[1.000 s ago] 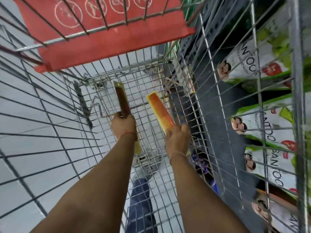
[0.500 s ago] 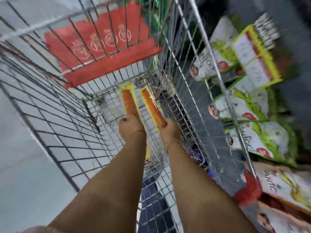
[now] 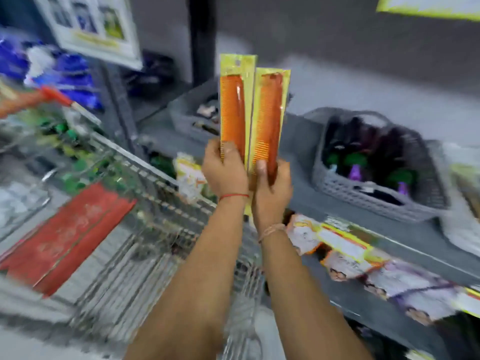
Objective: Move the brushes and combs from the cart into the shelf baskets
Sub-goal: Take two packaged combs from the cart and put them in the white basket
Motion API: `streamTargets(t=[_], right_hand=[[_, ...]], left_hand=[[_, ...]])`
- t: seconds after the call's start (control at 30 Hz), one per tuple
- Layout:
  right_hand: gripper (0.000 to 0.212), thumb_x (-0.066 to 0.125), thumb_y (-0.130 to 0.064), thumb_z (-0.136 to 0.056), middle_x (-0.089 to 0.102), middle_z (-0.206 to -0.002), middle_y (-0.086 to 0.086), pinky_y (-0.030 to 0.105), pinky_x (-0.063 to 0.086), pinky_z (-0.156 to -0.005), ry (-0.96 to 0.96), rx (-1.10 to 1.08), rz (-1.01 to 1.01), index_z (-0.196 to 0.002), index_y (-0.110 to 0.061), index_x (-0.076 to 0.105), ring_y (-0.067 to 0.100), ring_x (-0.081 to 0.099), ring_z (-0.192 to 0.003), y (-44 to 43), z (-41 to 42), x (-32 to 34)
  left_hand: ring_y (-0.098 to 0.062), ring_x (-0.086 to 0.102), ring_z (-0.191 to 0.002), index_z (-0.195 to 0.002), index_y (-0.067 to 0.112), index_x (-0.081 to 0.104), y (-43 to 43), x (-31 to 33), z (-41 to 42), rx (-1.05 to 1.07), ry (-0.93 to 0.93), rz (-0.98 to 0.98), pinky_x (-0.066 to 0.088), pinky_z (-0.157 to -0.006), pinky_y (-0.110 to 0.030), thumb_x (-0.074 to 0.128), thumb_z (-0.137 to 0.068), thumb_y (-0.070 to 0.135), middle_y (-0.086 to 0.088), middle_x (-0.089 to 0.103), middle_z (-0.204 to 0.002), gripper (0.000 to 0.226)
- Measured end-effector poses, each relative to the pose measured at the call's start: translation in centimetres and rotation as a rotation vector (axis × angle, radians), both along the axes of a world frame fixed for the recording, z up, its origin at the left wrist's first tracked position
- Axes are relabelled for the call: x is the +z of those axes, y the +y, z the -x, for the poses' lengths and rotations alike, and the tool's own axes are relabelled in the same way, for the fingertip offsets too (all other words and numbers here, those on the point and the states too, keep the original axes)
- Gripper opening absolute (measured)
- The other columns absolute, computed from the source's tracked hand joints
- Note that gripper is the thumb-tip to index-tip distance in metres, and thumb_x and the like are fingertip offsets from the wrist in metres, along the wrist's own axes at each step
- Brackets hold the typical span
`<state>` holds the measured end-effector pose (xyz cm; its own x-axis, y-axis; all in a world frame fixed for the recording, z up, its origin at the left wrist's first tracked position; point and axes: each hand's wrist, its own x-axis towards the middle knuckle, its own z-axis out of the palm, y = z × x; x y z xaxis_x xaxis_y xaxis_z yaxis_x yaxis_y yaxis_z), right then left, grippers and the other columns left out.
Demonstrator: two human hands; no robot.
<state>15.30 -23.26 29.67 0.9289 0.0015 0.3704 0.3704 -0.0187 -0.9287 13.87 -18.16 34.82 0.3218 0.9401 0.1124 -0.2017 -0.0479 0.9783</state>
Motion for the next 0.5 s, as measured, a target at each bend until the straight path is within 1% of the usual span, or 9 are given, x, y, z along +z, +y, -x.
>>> streamTargets(t=[0.03,0.1,0.13,0.2,0.23,0.27,0.33,0.4,0.5], right_hand=[[0.004,0.053,-0.026,-0.087,0.052,-0.064,-0.019,0.001,0.037,-0.057,-0.016,-0.068,-0.031,-0.086,-0.022,0.053,-0.016,0.05,-0.059,-1.7,-1.0,1.5],[0.007,0.055,-0.02,-0.088,0.048,-0.063,-0.018,-0.001,0.037,-0.056,-0.044,-0.21,-0.058,-0.083,-0.021,0.05,-0.009,0.047,-0.055,-6.3,-3.1,4.5],[0.01,0.055,-0.02,-0.089,0.047,-0.063,-0.017,0.0,0.036,-0.055,-0.04,-0.261,-0.07,-0.081,-0.02,0.05,-0.005,0.045,-0.055,-8.7,-4.1,5.6],[0.013,0.056,-0.024,-0.09,0.048,-0.062,-0.014,0.003,0.037,-0.053,-0.017,-0.339,-0.091,-0.08,-0.018,0.05,-0.004,0.045,-0.052,-13.4,-6.3,7.4],[0.013,0.055,-0.027,-0.09,0.05,-0.063,-0.013,0.007,0.037,-0.051,0.011,-0.361,-0.104,-0.081,-0.018,0.051,-0.006,0.046,-0.054,-15.3,-7.2,7.9],[0.014,0.055,-0.03,-0.09,0.053,-0.066,-0.011,0.011,0.036,-0.051,0.038,-0.386,-0.117,-0.082,-0.018,0.053,-0.005,0.048,-0.059,-17.5,-8.2,8.4],[0.02,0.054,-0.034,-0.09,0.059,-0.076,0.0,0.021,0.034,-0.058,0.059,-0.433,-0.124,-0.08,-0.017,0.055,0.013,0.051,-0.071,-22.3,-10.2,9.2],[0.024,0.051,-0.037,-0.09,0.06,-0.08,0.009,0.027,0.036,-0.065,0.103,-0.46,-0.036,-0.075,-0.018,0.051,0.018,0.05,-0.075,-26.5,-11.8,10.1],[0.018,0.053,-0.034,-0.088,0.057,-0.074,0.002,0.019,0.037,-0.062,0.165,-0.475,0.031,-0.083,-0.018,0.049,0.019,0.051,-0.068,-33.3,-14.7,11.0]], left_hand=[[-0.036,0.046,-0.069,-0.067,0.006,0.056,-1.5,1.4,-1.1,-0.093,-0.001,-0.035,0.025,-0.057,-0.03,0.045,-0.076,0.018,-0.025,0.056,-0.069,0.018],[-0.04,0.055,-0.082,-0.072,0.002,0.06,-5.2,3.8,-3.4,-0.276,0.043,-0.123,0.024,-0.059,-0.033,0.048,-0.083,0.016,-0.035,0.06,-0.085,0.021],[-0.042,0.056,-0.086,-0.069,-0.001,0.059,-7.1,4.8,-4.6,-0.37,0.067,-0.142,0.027,-0.061,-0.035,0.05,-0.085,0.014,-0.038,0.059,-0.09,0.024],[-0.048,0.053,-0.086,-0.054,0.007,0.047,-11.1,6.6,-6.8,-0.561,0.094,-0.163,0.028,-0.06,-0.032,0.05,-0.086,0.013,-0.04,0.055,-0.086,0.032],[-0.047,0.052,-0.083,-0.053,0.009,0.047,-12.7,7.2,-7.8,-0.633,0.127,-0.194,0.026,-0.059,-0.028,0.051,-0.084,0.017,-0.037,0.056,-0.081,0.032],[-0.043,0.053,-0.082,-0.059,0.009,0.055,-14.7,7.8,-8.8,-0.698,0.157,-0.234,0.024,-0.057,-0.025,0.052,-0.084,0.02,-0.032,0.059,-0.079,0.027],[-0.038,0.059,-0.09,-0.083,-0.001,0.066,-19.2,9.0,-11.1,-0.796,0.16,-0.306,0.027,-0.057,-0.026,0.054,-0.088,0.017,-0.029,0.066,-0.091,0.022],[-0.033,0.058,-0.083,-0.078,0.003,0.065,-23.2,9.6,-13.0,-0.836,0.164,-0.358,0.035,-0.064,-0.03,0.053,-0.09,0.015,-0.027,0.063,-0.087,0.021],[-0.019,0.05,-0.076,-0.07,0.007,0.064,-29.5,9.3,-16.3,-0.845,0.21,-0.332,0.035,-0.062,-0.027,0.057,-0.089,0.019,-0.011,0.055,-0.077,0.024]])
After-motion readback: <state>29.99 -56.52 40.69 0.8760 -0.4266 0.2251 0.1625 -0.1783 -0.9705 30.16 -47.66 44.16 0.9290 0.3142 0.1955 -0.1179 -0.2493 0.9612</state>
